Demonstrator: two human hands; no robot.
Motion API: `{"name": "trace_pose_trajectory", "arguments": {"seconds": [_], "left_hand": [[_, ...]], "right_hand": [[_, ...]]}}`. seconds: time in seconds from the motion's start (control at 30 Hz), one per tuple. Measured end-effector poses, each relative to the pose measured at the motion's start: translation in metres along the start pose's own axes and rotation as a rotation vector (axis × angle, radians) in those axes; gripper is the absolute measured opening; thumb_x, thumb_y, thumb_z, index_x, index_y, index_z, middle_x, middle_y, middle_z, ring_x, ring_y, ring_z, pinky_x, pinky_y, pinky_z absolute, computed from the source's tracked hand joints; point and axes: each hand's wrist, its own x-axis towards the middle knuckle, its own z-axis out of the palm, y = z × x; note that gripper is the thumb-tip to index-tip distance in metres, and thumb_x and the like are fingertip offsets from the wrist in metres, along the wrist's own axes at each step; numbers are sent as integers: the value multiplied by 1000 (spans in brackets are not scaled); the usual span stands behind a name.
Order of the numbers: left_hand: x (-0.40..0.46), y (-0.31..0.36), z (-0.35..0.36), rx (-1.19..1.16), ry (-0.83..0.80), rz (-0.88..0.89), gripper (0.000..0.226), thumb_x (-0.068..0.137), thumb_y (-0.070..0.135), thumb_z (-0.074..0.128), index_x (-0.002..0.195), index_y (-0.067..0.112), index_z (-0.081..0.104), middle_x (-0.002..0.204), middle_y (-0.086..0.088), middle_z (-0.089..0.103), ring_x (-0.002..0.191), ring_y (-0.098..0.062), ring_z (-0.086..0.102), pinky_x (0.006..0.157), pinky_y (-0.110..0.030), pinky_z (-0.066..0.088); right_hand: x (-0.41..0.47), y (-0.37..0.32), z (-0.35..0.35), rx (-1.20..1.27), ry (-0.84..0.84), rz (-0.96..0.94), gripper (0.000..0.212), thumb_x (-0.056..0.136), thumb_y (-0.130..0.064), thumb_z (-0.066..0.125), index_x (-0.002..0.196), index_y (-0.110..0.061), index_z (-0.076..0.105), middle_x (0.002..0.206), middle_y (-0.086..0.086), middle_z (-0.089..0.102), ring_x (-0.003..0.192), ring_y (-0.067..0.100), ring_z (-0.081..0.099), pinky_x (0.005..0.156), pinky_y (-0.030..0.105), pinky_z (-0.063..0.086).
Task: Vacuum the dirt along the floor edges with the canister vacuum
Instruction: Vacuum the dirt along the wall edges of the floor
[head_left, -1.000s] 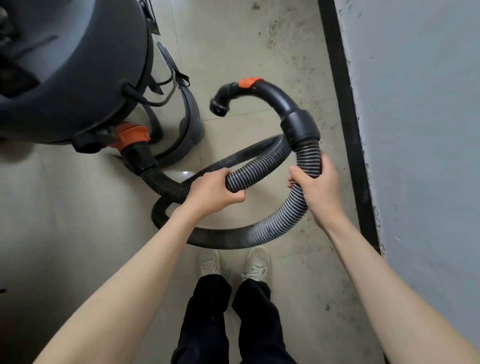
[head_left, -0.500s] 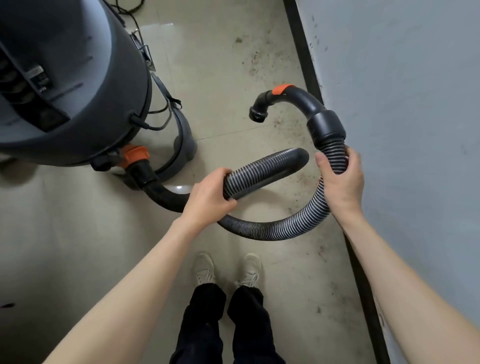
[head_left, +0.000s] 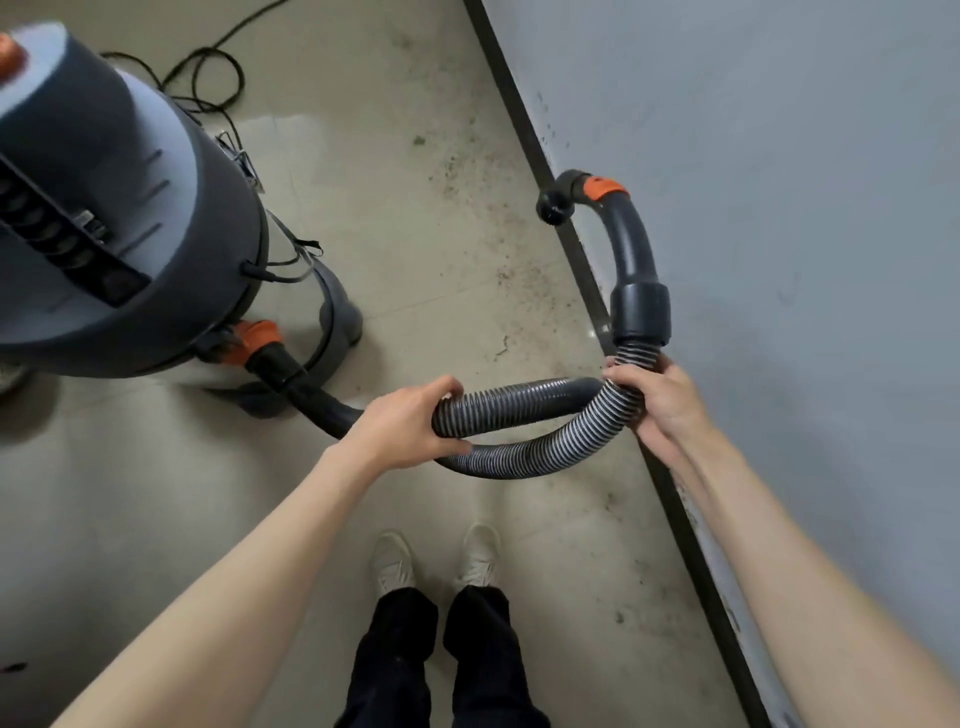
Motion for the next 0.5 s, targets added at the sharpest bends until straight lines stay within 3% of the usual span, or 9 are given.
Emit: {"name": "trace_pose_trajectory", "arguments": {"seconds": [0.07, 0.1, 0.17, 0.27, 0.33, 0.43, 0.5], "left_hand": [[-2, 10, 3, 99, -37, -38, 49, 75, 65, 61, 106, 29, 51, 97, 5, 64, 94, -23, 59, 72, -32, 42], [-1, 16, 3, 120, -38, -44, 46, 76, 65, 60, 103, 29, 52, 95, 4, 63, 93, -24, 59, 71, -31, 41], [2, 28, 0, 64, -41, -37, 40, 78, 50, 64, 107, 26, 52, 93, 2, 61, 94, -27, 59, 72, -31, 41], [10, 40, -4, -79, -101, -25, 47, 77, 30, 68, 119, 21, 49, 99, 1, 58, 98, -28, 58, 79, -32, 45], [14, 50, -4, -39, -140, -32, 51, 77, 39, 69, 121, 25, 48, 104, 2, 59, 102, -25, 58, 85, -37, 48], [17, 68, 3, 134, -156, -69, 54, 74, 66, 62, 111, 29, 52, 99, 3, 60, 97, -23, 57, 79, -34, 47], [19, 77, 9, 117, -140, -62, 40, 76, 57, 64, 95, 23, 52, 89, 1, 59, 91, -23, 58, 70, -29, 44]], "right_hand": [[-5, -4, -9, 45, 26, 50, 29, 84, 13, 55, 84, -16, 56, 77, 1, 61, 70, 16, 56, 74, 38, 45], [-8, -6, -13, 60, 16, 67, 29, 84, 13, 54, 86, -16, 55, 77, 1, 60, 70, 17, 56, 76, 42, 45], [-14, -10, -18, 89, -30, 84, 30, 85, 13, 53, 90, -16, 53, 82, 3, 60, 75, 19, 58, 80, 50, 47], [-19, -13, -25, 125, -64, 87, 30, 85, 13, 54, 95, -16, 53, 86, 5, 61, 83, 21, 60, 84, 55, 48], [-23, -12, -30, 136, -76, 62, 30, 86, 13, 54, 96, -15, 53, 85, 5, 61, 82, 21, 61, 82, 52, 49], [-28, -11, -38, 58, -90, 18, 28, 87, 12, 55, 99, -13, 53, 90, 8, 60, 86, 24, 61, 85, 51, 49], [-32, -11, -42, 26, -99, 0, 28, 87, 12, 56, 100, -13, 54, 92, 8, 60, 86, 24, 60, 85, 49, 49]]}}
